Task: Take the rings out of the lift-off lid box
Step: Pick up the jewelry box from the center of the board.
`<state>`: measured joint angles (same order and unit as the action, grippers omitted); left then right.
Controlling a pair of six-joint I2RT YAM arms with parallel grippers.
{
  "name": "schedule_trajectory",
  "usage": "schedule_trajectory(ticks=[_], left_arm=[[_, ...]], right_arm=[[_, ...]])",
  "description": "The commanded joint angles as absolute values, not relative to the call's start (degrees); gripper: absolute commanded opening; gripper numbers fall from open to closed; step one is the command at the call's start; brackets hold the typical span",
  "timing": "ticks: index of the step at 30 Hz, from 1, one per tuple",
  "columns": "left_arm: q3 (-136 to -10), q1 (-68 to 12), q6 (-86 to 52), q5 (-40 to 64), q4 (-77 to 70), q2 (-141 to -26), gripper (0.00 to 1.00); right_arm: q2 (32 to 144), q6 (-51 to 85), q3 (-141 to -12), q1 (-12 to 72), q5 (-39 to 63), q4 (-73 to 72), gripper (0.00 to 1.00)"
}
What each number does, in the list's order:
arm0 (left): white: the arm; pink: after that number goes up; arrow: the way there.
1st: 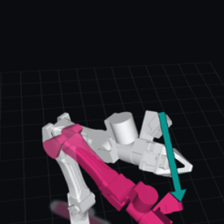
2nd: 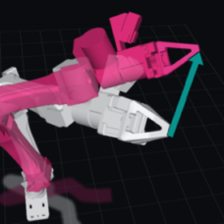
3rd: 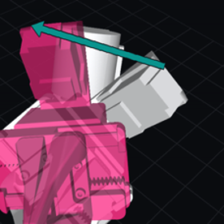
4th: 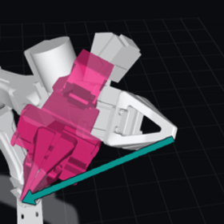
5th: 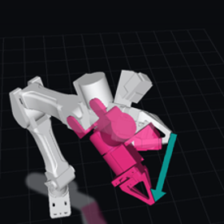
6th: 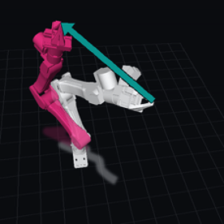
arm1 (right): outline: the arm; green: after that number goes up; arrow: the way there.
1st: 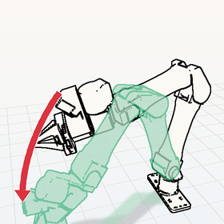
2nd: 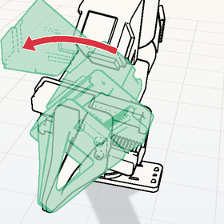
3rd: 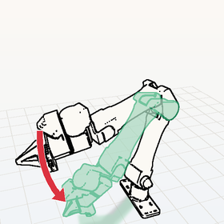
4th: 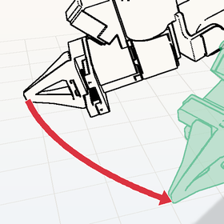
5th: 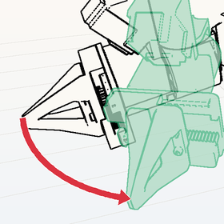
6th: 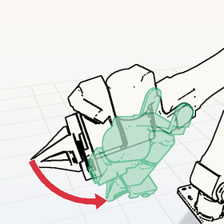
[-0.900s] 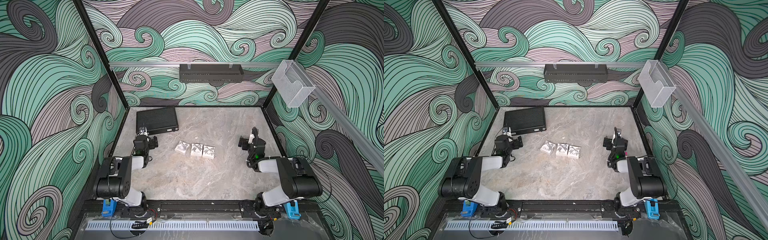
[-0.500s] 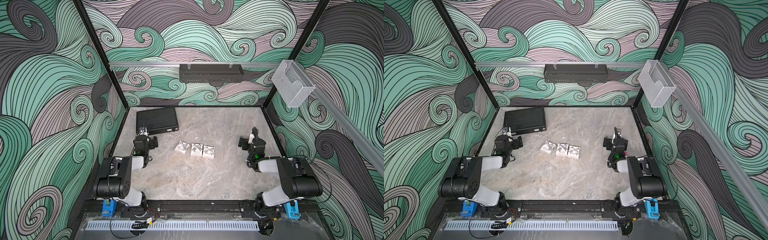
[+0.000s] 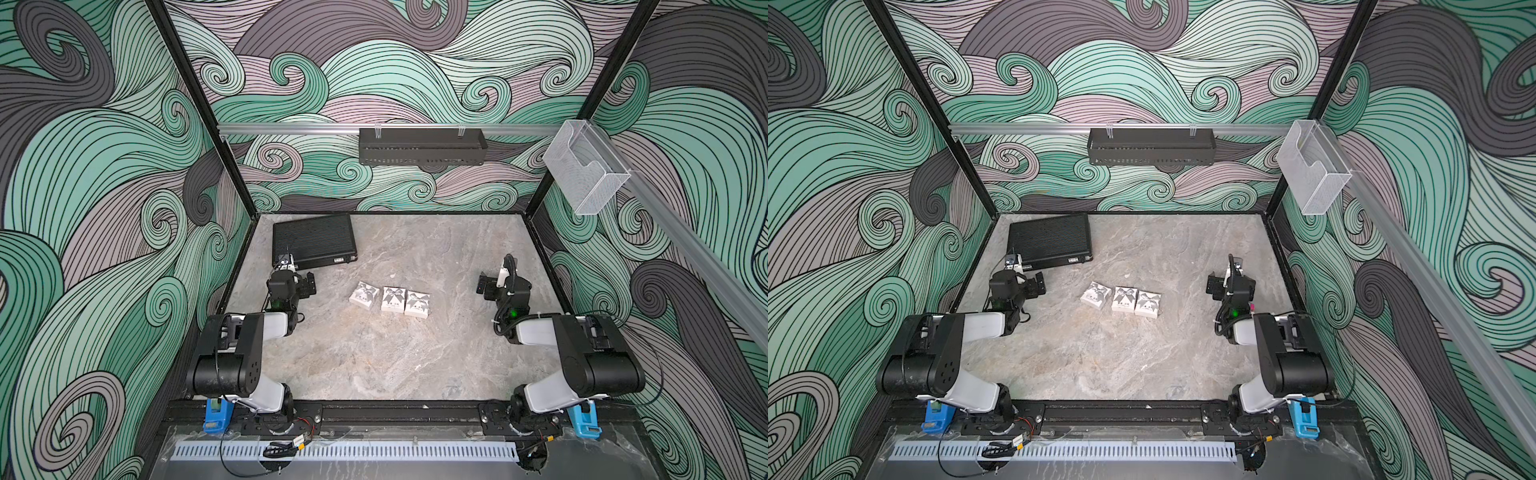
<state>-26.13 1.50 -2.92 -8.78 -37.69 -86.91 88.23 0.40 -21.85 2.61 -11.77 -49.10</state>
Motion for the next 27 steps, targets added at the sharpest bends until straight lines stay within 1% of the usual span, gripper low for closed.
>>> schedule_trajectory(ticks=[1, 4, 5, 8, 9, 11, 13, 15, 17, 19, 21, 24, 26, 27], left_arm=[[-27.34, 1.93, -2.56, -8.37, -37.83, -87.37, 0.99], [-28.32, 1.87, -0.40, -8.60, -37.48, -86.12, 0.99], [-30.31, 1.79, -0.56, -9.34, -33.01, -84.25, 0.99], [-40.92, 1.71, -5.28, -11.45, -9.66, -77.60, 0.99], [-43.16, 1.55, -5.02, -9.33, -5.93, -76.37, 0.99], [-45.01, 0.48, -5.28, -4.94, -3.20, -73.61, 0.99], [-45.82, -0.88, -5.91, 1.28, -1.81, -70.67, 0.99], [-46.29, -2.59, -8.55, 6.93, -0.13, -67.79, 0.99], [-46.20, -5.15, -10.21, 10.19, 1.46, -65.19, 0.99], [-45.79, -9.10, -9.56, 10.89, 3.47, -62.59, 0.99], [-45.41, -13.80, -7.22, 10.90, 6.76, -60.17, 0.99], [-43.43, -19.88, -4.57, 9.74, 9.39, -56.78, 0.99], [-40.85, -22.66, -4.04, 9.45, 8.48, -54.49, 0.99], [-39.17, -23.60, -4.09, 9.40, 7.28, -53.37, 0.99]], right_arm=[[87.89, 0.00, -22.08, 2.64, -12.21, -50.49, 0.99], [87.17, 0.00, -22.16, 2.64, -13.00, -51.19, 0.99], [84.77, -0.13, -23.68, 2.63, -12.85, -45.95, 0.99], [76.56, -2.01, -31.52, 3.08, -10.19, -26.31, 0.99], [73.89, -3.06, -34.01, 4.00, -10.29, -21.12, 0.99], [68.93, -3.93, -37.96, 6.47, -9.97, -13.15, 0.99], [64.61, 0.70, -41.95, 8.52, -9.18, -5.12, 0.99], [62.23, 6.34, -46.40, 9.58, -3.38, 4.05, 0.99], [61.95, 9.28, -49.88, 11.35, -0.70, 11.49, 0.99], [63.05, 10.38, -53.21, 13.79, 0.53, 18.95, 0.99], [64.57, 12.34, -55.82, 17.01, -0.90, 25.99, 0.99], [65.04, 16.11, -56.66, 22.70, -4.27, 30.26, 0.99], [64.58, 17.39, -55.61, 27.10, -8.92, 30.21, 0.99], [64.56, 17.07, -55.17, 29.00, -9.65, 29.94, 0.99]])
